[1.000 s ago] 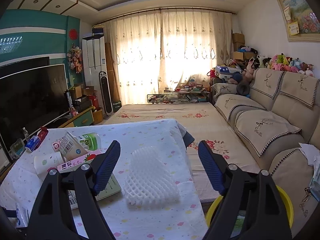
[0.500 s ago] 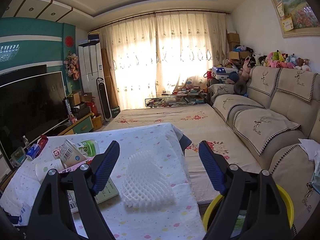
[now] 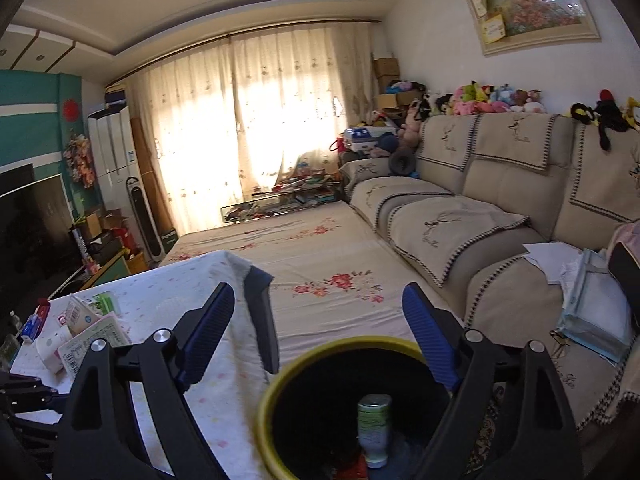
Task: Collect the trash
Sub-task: 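Carry the toothpaste tube over the bin and open the left tool, then grasp the white foam net with the right tool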
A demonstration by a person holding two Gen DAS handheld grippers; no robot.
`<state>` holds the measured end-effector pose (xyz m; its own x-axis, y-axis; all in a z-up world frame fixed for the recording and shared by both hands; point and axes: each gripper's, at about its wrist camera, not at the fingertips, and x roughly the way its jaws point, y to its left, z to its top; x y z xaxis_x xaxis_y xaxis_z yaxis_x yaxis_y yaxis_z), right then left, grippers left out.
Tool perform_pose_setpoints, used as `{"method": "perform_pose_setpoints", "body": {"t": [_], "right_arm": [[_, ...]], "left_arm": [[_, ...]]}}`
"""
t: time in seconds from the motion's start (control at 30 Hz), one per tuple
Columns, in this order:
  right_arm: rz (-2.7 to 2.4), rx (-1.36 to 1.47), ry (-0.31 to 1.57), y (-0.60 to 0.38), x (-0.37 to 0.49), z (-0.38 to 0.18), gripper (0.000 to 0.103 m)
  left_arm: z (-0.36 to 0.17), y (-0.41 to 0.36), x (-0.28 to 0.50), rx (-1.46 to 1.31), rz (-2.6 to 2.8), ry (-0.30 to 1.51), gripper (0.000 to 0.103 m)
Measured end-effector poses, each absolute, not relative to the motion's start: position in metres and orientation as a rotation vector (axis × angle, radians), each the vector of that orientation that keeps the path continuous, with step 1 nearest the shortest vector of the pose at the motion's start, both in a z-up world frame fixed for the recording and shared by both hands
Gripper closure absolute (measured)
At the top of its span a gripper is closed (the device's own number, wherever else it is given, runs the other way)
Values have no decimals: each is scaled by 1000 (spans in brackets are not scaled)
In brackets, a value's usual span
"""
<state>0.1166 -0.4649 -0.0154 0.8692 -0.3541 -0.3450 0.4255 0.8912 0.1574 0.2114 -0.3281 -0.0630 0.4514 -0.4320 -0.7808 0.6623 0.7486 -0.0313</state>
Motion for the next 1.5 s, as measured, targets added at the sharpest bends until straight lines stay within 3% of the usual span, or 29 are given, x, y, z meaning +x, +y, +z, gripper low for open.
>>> {"method": "perform_pose_setpoints", "body": {"t": [0.4,0.47,0.53,0.6,0.7,0.77,0.83,0.93,1.03,1.23,1.5], "right_arm": [[-630,387,316,-548,36,-47,20],[-634,391,316,-551,34,-48,20],[-633,390,312,-553,32,-47,20],[-628,385,312,-551,35,-46,20],[-616,384,318,-545,40,-46,20],[-604,382,328,-541,46,-47,20],[-586,377,335,-536,53,-47,20],[-545,359,349,-522,68,-46,16],[-476,340,362,-501,88,-43,11],[-277,260,417,-438,146,-33,10],[-16,138,442,-329,219,-16,7]], "left_arm": [[-104,-492,234,415,-881,965,71],[-116,-505,244,416,-872,979,66],[-124,-512,250,415,-860,983,48],[-128,-515,253,414,-854,973,42],[-120,-504,253,380,-863,941,41],[-107,-481,250,347,-867,893,37],[-91,-455,245,311,-852,815,22],[-64,-407,237,245,-804,681,13],[-40,-347,231,188,-722,573,12],[-13,-209,230,91,-481,449,7],[-38,-63,269,-42,-214,456,7]]}}
